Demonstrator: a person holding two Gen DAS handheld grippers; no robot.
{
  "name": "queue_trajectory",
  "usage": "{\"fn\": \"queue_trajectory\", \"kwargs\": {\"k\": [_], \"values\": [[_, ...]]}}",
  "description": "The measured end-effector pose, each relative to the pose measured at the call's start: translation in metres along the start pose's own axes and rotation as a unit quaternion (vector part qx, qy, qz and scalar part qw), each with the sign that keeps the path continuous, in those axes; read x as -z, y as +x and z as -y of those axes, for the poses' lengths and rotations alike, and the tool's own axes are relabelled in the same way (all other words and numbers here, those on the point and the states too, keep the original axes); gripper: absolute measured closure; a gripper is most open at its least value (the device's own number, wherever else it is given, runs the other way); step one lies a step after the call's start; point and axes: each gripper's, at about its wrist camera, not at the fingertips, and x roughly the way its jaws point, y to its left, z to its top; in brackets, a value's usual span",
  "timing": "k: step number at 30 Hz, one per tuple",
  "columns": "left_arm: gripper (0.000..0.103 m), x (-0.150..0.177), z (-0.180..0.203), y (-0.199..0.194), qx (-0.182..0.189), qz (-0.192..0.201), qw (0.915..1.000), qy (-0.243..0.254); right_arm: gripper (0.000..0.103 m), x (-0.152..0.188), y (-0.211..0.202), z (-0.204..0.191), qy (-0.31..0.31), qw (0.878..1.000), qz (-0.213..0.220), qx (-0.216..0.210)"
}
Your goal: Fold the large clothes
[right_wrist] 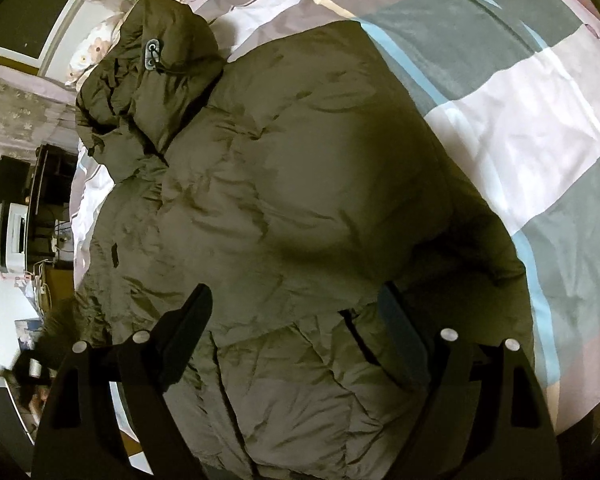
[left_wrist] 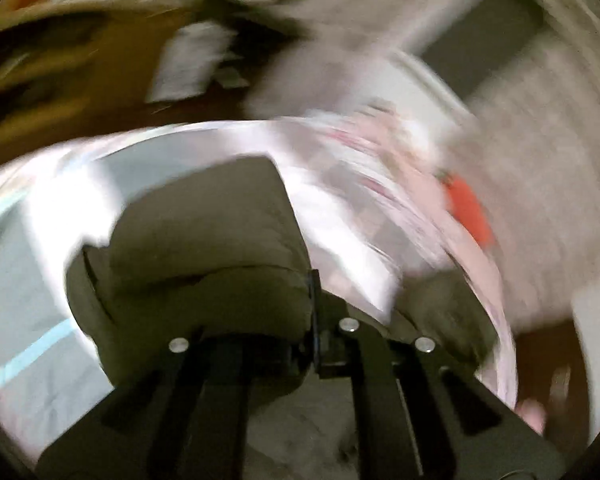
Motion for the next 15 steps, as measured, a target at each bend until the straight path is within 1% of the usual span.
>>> {"fn": "queue_trajectory", "kwargs": {"k": [1,2,3,4,5,6,7,8,9,10,11,12,13,14,15], "values": [[0.096,0.012,0.030,-0.003,0.018,-0.008,0.9983,0.054,0.018,0.000,0.000,-0.001,-0.002,1.000,0.000,0.002],[0.096,0.031,0.064,-0.003,0.039,-0.027,0.9917,0.120,0.018,0.000,0.001,-0.001,-0.003,1.000,0.000,0.004],[0.095,0.051,0.090,-0.002,0.058,-0.051,0.9814,0.176,0.018,0.000,0.002,-0.001,-0.004,1.000,-0.001,0.006],[0.095,0.073,0.112,0.000,0.076,-0.076,0.9687,0.224,0.018,0.000,0.003,-0.001,-0.005,1.000,-0.003,0.007],[0.094,0.105,0.136,0.004,0.095,-0.118,0.9478,0.280,0.018,0.000,0.004,-0.001,-0.003,1.000,-0.006,0.007],[0.093,0.126,0.150,0.008,0.103,-0.148,0.9319,0.315,0.018,-0.001,0.006,-0.001,-0.001,1.000,-0.010,0.006],[0.091,0.161,0.167,0.012,0.112,-0.187,0.9036,0.369,0.018,-0.001,0.007,-0.001,0.000,1.000,-0.012,0.005],[0.090,0.178,0.176,0.014,0.112,-0.199,0.8867,0.402,0.018,-0.002,0.007,-0.001,0.002,1.000,-0.014,0.003],[0.090,0.204,0.186,0.012,0.108,-0.203,0.8588,0.458,0.018,-0.002,0.007,-0.001,0.002,1.000,-0.014,0.002],[0.081,0.215,0.190,0.008,0.106,-0.201,0.8452,0.484,0.018,-0.003,0.007,-0.001,0.001,1.000,-0.014,0.002],[0.073,0.231,0.195,0.005,0.103,-0.194,0.8232,0.524,0.018,-0.003,0.007,-0.001,0.000,1.000,-0.013,0.003],[0.056,0.243,0.197,0.003,0.102,-0.188,0.8044,0.554,0.018,-0.003,0.008,-0.001,-0.002,1.000,-0.013,0.003],[0.052,0.252,0.196,0.000,0.101,-0.182,0.7938,0.572,0.018,-0.003,0.008,-0.001,-0.003,1.000,-0.013,0.003],[0.052,0.260,0.196,-0.001,0.097,-0.178,0.7811,0.590,0.018,-0.003,0.008,-0.001,-0.002,1.000,-0.012,0.002],[0.052,0.264,0.195,0.001,0.094,-0.180,0.7715,0.603,0.018,-0.003,0.008,-0.001,-0.001,1.000,-0.013,-0.001]]}}
